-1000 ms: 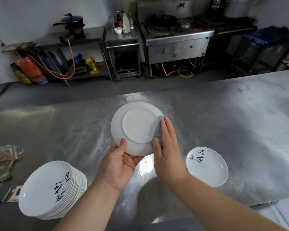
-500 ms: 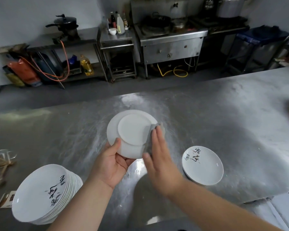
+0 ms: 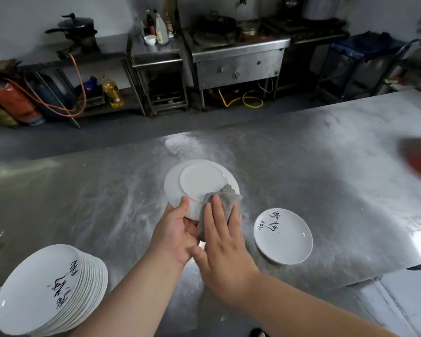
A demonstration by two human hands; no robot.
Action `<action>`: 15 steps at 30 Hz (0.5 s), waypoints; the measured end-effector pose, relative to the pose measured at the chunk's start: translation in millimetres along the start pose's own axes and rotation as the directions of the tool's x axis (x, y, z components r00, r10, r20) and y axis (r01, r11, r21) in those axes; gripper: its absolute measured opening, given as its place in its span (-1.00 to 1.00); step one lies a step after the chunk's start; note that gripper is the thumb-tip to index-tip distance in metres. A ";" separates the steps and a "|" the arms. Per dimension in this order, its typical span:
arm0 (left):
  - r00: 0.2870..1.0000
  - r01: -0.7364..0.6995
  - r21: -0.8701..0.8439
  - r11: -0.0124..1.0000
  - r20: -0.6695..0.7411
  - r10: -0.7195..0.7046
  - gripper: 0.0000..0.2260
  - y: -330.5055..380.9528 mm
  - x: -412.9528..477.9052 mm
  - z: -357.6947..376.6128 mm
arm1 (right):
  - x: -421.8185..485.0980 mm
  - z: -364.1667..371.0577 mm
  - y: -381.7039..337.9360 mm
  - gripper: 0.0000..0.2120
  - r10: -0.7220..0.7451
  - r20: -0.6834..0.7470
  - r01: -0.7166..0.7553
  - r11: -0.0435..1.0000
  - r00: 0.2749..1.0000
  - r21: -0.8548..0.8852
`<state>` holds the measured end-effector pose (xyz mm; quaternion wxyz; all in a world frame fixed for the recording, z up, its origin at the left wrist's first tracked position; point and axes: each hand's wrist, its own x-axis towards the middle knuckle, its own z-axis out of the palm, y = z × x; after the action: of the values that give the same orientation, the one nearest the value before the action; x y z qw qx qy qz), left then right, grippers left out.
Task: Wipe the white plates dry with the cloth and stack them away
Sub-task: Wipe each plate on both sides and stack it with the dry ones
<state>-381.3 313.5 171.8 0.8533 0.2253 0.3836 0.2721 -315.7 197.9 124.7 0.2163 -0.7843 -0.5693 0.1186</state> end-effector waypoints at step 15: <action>0.955 0.237 0.193 0.952 0.131 -0.265 -0.63 -55.6 24.1 31.1 | -17.8 -121.5 164.1 -0.68 0.543 0.302 -0.558 0.402 0.784 0.726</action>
<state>-327.5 281.7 144.8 0.8852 0.2691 0.3638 0.1080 -130.8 113.8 152.4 0.4800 -0.7481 -0.1687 0.4259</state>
